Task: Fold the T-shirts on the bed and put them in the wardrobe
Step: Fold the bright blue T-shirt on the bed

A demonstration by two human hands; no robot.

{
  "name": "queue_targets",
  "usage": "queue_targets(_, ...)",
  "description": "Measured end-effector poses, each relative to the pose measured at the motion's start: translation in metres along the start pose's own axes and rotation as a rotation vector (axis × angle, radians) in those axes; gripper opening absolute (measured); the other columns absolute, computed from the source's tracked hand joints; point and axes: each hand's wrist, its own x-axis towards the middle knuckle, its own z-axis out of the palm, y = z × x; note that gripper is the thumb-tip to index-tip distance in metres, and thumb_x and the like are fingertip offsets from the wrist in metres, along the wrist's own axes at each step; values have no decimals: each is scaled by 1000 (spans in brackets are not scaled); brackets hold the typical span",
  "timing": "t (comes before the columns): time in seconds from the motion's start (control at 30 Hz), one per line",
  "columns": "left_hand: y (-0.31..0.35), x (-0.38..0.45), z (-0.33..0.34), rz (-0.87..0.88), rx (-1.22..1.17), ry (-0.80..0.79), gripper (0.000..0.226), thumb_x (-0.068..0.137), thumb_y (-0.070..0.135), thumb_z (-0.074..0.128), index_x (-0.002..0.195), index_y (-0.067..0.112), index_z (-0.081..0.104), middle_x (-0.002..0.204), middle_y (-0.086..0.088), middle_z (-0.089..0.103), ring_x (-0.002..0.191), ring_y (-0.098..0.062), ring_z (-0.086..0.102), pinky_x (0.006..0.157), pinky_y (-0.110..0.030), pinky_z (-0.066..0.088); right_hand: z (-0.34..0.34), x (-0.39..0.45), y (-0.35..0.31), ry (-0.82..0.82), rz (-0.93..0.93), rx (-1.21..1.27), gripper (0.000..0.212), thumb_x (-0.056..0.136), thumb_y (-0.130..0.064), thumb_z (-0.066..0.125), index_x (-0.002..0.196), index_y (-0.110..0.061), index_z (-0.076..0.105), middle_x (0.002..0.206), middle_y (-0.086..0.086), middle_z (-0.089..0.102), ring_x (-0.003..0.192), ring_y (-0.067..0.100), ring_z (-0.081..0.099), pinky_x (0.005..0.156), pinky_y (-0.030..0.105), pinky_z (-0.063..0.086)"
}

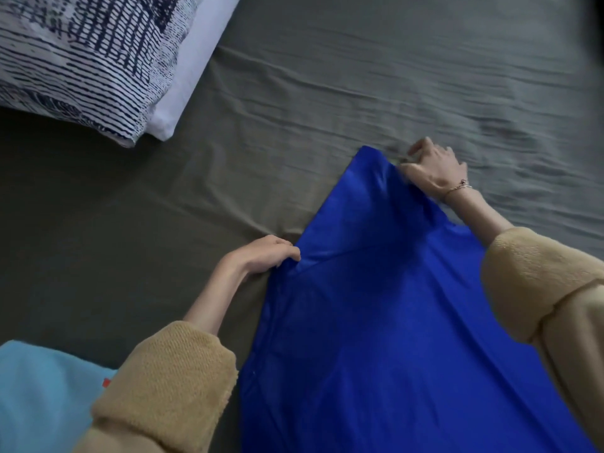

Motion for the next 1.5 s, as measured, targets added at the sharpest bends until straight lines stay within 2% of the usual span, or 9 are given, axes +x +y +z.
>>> queue_targets(0.13,9,2,-3,-66,53,3,39,88,41,61,119,19,60,88,0,49,76,-10,45,63,-22,35,5,-17,21,-32,-66,-96,36,86,-47,53,101,-16,64,119,15,57,118,32,44,95,45,36)
queue_targets(0.23,7,6,-1,-51,62,10,51,91,32,61,136,13,48,116,-2,54,98,-13,48,83,-23,37,10,-27,28,-46,-152,19,34,91,-45,50,104,-16,63,113,9,51,116,27,39,97,41,35)
queue_targets(0.33,4,4,-1,-17,60,11,47,92,34,59,131,9,55,132,-3,55,109,-15,51,89,-23,36,15,-25,39,-37,-272,-22,29,93,-31,53,106,-6,57,111,15,52,112,31,44,93,41,38)
queue_targets(0.53,-3,5,2,63,67,74,36,90,38,61,110,9,70,115,-4,67,106,-19,61,101,-33,44,14,-19,40,96,-159,60,27,99,-27,41,108,-2,46,108,24,59,101,41,55,76,43,39)
queue_targets(0.67,-8,2,8,110,71,143,33,93,35,57,107,8,70,111,-2,67,104,-17,62,97,-30,45,10,-30,52,76,-84,204,42,92,-43,52,116,-9,47,102,15,63,104,33,55,86,41,40)
queue_targets(0.8,-12,0,13,155,114,211,36,98,33,47,78,4,57,82,-6,57,77,-19,51,67,-27,35,6,-34,70,-60,-139,74,37,87,-30,62,117,-12,48,90,4,60,98,33,58,83,40,44)
queue_targets(1.03,-10,-2,34,159,153,451,35,100,31,43,81,3,53,90,-15,59,73,-21,51,60,-29,35,19,-54,84,231,-95,292,22,96,-19,46,107,-1,52,104,18,61,105,34,53,88,39,38)
queue_targets(1.23,8,-7,89,134,401,971,28,93,16,48,119,8,40,125,-18,42,115,-33,40,88,-48,38,7,-95,143,221,-42,48,31,86,-4,45,117,-8,51,120,11,51,117,28,42,100,39,26)
queue_targets(1.5,91,16,173,402,717,917,52,85,3,47,136,11,34,131,-12,35,119,-27,33,97,-40,29,-33,-118,251,182,30,-83,29,80,-4,52,108,-9,56,113,11,50,113,28,44,101,41,26)
